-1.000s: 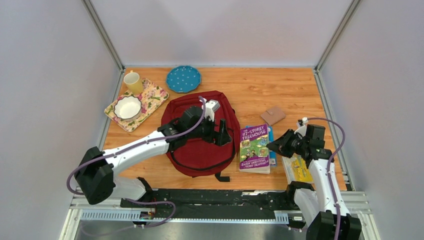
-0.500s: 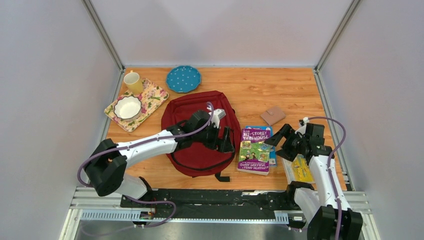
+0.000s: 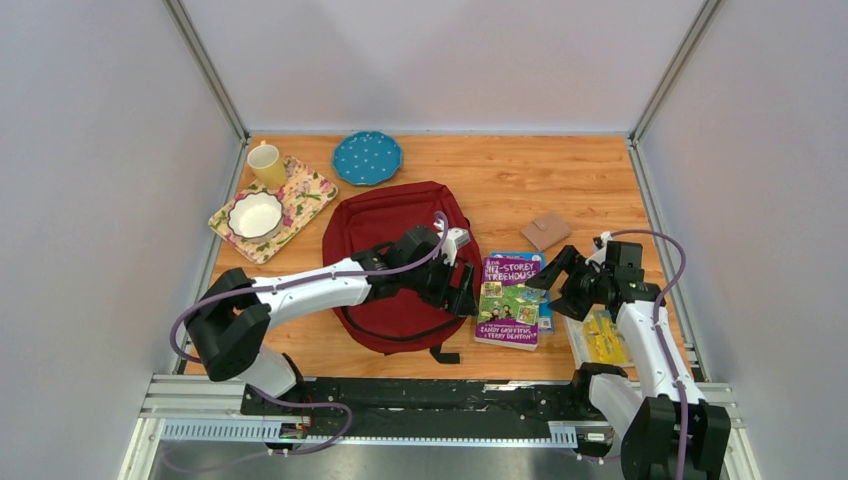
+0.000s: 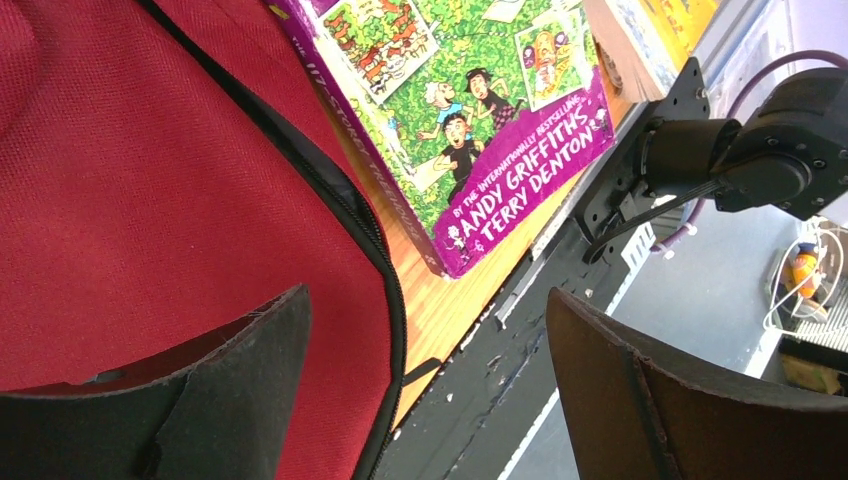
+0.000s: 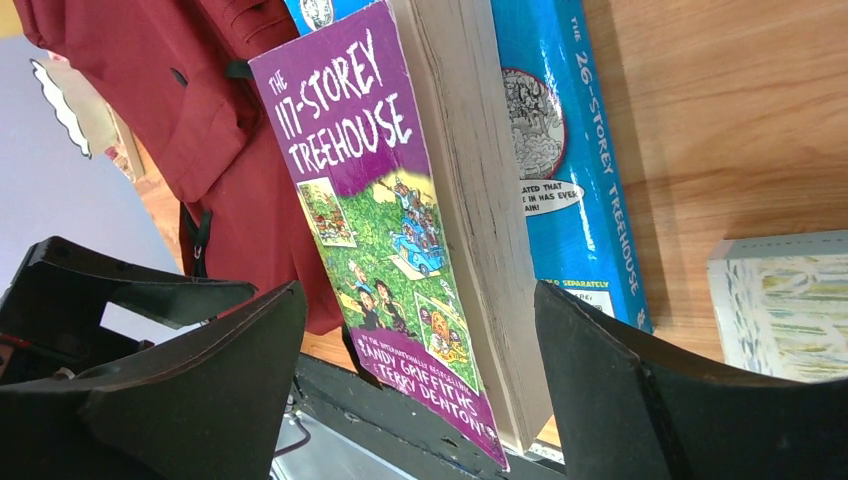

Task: Pack the student bag
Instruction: Place the book at the center of the board, then pick up the book from the center of the board.

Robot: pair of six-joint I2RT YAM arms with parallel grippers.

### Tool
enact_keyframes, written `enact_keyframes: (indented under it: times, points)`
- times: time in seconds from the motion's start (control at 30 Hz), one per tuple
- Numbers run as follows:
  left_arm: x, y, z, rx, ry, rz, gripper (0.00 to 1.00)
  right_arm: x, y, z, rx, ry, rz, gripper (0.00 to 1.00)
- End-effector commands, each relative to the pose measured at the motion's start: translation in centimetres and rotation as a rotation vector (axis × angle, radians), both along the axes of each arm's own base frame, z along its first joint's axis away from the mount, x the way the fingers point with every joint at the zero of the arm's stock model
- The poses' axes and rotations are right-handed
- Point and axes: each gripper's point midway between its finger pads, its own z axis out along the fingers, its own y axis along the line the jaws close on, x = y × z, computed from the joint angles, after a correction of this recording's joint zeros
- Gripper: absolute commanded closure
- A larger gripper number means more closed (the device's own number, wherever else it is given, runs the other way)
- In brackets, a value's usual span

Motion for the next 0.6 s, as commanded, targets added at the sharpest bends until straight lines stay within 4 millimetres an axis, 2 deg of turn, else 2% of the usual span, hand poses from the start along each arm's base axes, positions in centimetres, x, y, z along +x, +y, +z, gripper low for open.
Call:
enact_keyframes:
  times: [0.0,0.17,0.3,0.4,0.57]
  points:
    - [0.0,-1.7,1.5,-0.062,-0.028,-0.051,0.07,0.6,-0.1,0.0,-0.018,-0.014,-0.025,0.13]
    - [-0.3,-1.5,1.2,-0.065,-0.041,-0.047,0.07,0.6,0.3,-0.6,-0.039,-0.009,-0.023,0.13]
    - [-1.1,-1.8,2.9,-0.116,-0.074,-0.045,0.09,0.8,0.9,-0.7,-0.047,-0.004,-0.001,0.13]
    - [-2.6,-2.6,3.9,-0.169,-0.05,-0.078,0.09,0.7,0.6,-1.3,-0.074,0.015,0.002,0.13]
    - [-3.9,-3.3,2.3,-0.137,-0.011,-0.062,0.08,0.2,1.2,-2.7,-0.033,0.033,0.006,0.13]
